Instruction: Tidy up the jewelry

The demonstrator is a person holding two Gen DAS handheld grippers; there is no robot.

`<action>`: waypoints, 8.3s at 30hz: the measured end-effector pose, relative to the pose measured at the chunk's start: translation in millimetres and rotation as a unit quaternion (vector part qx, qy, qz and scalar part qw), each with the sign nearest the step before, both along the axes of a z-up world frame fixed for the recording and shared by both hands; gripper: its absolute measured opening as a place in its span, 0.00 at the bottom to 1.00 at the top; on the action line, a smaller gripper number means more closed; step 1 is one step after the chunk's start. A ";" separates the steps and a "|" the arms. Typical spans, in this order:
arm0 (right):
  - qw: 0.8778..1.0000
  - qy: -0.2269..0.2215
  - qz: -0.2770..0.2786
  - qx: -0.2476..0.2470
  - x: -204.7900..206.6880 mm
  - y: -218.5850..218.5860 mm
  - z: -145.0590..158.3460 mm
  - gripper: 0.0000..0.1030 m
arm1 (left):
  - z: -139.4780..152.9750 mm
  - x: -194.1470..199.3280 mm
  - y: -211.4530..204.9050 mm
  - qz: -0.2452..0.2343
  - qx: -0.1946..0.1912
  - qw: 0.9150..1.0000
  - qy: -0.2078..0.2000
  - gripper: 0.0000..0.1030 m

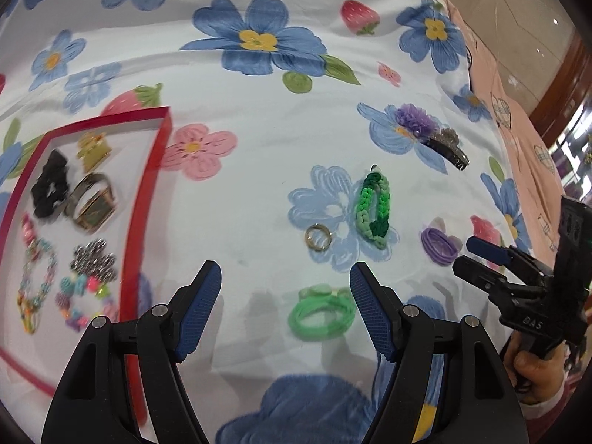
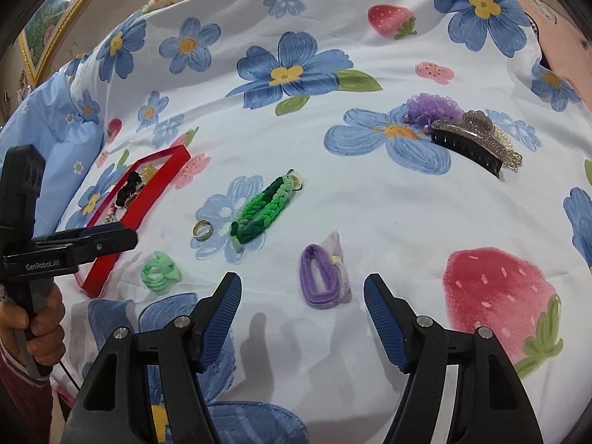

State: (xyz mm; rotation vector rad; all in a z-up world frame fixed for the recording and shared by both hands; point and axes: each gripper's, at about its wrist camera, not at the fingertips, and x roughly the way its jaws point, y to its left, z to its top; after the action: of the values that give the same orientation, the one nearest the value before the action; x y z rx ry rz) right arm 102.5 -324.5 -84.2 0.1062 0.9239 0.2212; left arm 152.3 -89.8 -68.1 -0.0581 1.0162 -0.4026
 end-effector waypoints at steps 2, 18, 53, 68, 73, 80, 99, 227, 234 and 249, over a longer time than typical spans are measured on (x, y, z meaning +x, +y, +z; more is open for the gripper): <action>1.000 -0.001 0.001 -0.003 1.6 0.6 -0.1 0.69 | -2.5 4.5 -5.9 -0.004 0.006 1.000 -0.003 0.70; 0.999 0.021 0.001 -0.027 21.6 5.1 -21.4 0.56 | -38.1 29.1 -46.6 -0.045 0.047 0.998 0.002 0.47; 0.998 -0.008 0.067 0.017 8.8 71.7 11.7 0.12 | 14.8 -24.4 43.4 0.010 -0.012 0.999 -0.050 0.20; 0.989 -0.003 0.142 0.029 11.6 143.6 15.9 0.12 | 18.2 -46.7 127.1 0.090 -0.015 0.994 -0.055 0.20; 0.985 -0.001 0.168 0.032 14.7 169.6 16.6 0.12 | 18.1 -52.3 153.2 0.115 -0.014 0.992 -0.057 0.20; 0.979 0.003 0.200 0.033 19.3 202.4 15.4 0.12 | 10.5 -59.7 184.7 0.148 -0.015 0.988 -0.051 0.20; 0.964 0.018 0.265 0.027 39.2 276.9 3.8 0.12 | -12.8 -48.9 248.6 0.212 0.018 0.977 -0.025 0.20; 0.968 -0.111 0.225 0.006 -28.0 240.4 20.5 1.00 | 21.4 -161.5 211.7 0.319 0.093 0.935 -0.120 1.00; 0.970 -0.120 0.211 0.013 -31.3 236.0 15.8 1.00 | 27.2 -167.4 199.6 0.317 0.117 0.930 -0.144 1.00; 0.970 -0.133 0.202 0.022 -35.8 230.6 19.5 1.00 | 35.5 -175.4 186.5 0.314 0.132 0.925 -0.168 1.00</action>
State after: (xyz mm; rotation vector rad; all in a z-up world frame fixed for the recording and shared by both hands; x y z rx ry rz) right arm 66.7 -93.9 -64.7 -0.0719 0.6647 0.6205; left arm -23.1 96.7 -32.6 -0.0670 0.6544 0.3068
